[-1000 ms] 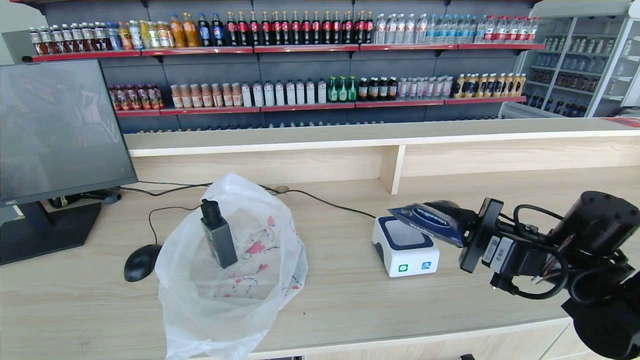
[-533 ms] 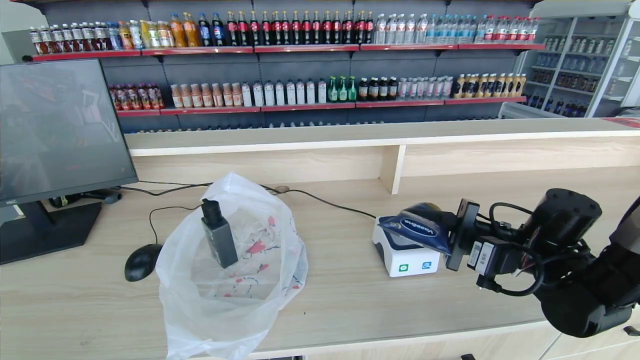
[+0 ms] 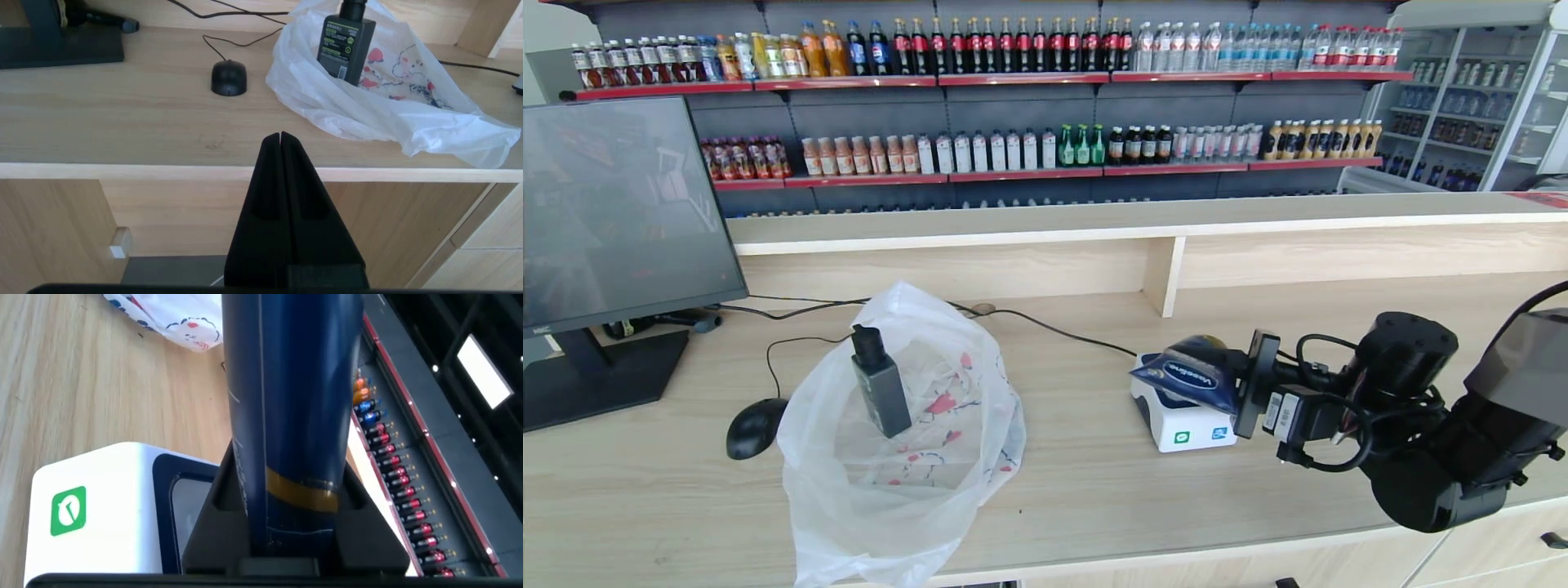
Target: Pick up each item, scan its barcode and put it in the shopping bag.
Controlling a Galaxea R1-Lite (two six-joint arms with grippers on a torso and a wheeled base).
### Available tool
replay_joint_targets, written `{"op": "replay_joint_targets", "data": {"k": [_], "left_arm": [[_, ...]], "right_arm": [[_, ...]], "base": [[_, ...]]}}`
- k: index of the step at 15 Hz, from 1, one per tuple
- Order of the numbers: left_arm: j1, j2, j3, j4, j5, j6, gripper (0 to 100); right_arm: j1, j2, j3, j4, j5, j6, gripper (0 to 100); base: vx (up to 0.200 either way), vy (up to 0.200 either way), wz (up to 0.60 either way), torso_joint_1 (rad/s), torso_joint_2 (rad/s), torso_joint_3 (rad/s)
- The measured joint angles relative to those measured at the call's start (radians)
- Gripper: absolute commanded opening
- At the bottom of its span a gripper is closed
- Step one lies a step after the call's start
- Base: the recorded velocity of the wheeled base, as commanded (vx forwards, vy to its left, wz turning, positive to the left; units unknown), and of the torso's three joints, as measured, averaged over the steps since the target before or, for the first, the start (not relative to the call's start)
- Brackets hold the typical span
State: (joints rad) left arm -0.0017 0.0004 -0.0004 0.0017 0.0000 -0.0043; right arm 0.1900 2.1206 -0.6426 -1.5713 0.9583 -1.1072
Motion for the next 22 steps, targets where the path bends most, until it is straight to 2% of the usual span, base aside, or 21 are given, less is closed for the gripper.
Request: {"op": "replay_joint_targets", "data": {"k": [22], "left_arm": [[0.0, 0.0, 0.0, 0.0, 0.0, 0.0, 0]], "right_arm": [[0.015, -0.007, 0.045, 0.003, 0.0, 0.02, 0]], "base": [[0.0, 0.0, 0.0, 0.0, 0.0, 0.0]]}}
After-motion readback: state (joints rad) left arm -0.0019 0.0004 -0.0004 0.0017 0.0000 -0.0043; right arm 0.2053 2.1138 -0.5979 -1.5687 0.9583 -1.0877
